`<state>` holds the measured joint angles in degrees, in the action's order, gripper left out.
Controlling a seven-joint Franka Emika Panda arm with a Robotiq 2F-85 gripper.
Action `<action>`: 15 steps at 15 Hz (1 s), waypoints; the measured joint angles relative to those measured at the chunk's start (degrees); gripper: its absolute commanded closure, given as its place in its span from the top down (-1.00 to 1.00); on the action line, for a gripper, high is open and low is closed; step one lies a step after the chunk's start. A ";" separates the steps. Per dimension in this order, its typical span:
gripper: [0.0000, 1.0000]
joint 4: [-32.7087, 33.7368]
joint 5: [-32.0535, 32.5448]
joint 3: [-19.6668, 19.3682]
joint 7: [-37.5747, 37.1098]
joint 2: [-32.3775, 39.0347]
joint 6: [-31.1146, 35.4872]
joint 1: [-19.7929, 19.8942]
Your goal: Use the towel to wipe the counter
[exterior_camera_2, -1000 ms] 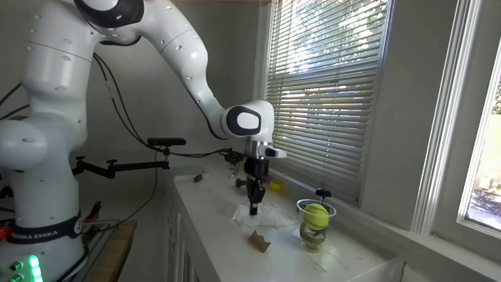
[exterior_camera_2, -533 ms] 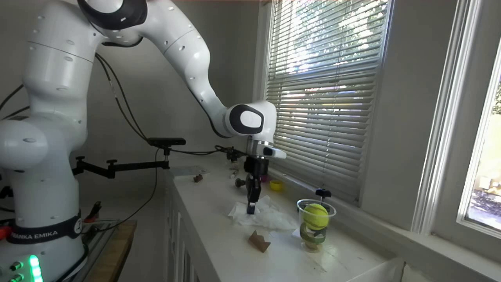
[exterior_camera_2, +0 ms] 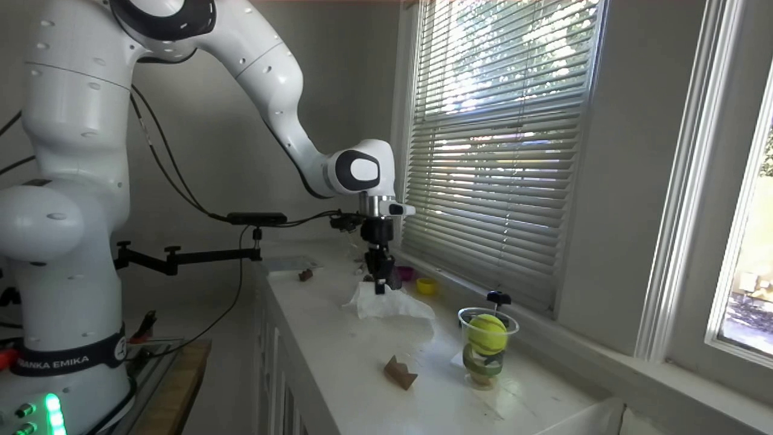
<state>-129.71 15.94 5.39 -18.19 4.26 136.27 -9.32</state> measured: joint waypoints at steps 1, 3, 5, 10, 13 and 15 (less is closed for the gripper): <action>-1.00 -0.62 0.00 0.59 1.07 -0.66 0.85 -0.14; -1.00 -1.12 -0.06 1.07 2.18 -1.17 1.30 -0.17; -1.00 -1.24 -0.17 0.92 2.25 -1.01 1.13 0.25; -1.00 -0.57 -0.51 -1.20 -0.67 0.41 -4.12 2.40; -1.00 0.95 -1.05 -2.77 -4.34 1.81 -8.23 3.63; -1.00 2.26 -1.13 -3.77 -7.85 2.89 -10.80 4.21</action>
<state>-127.45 14.82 1.62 -26.04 7.15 125.47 -5.11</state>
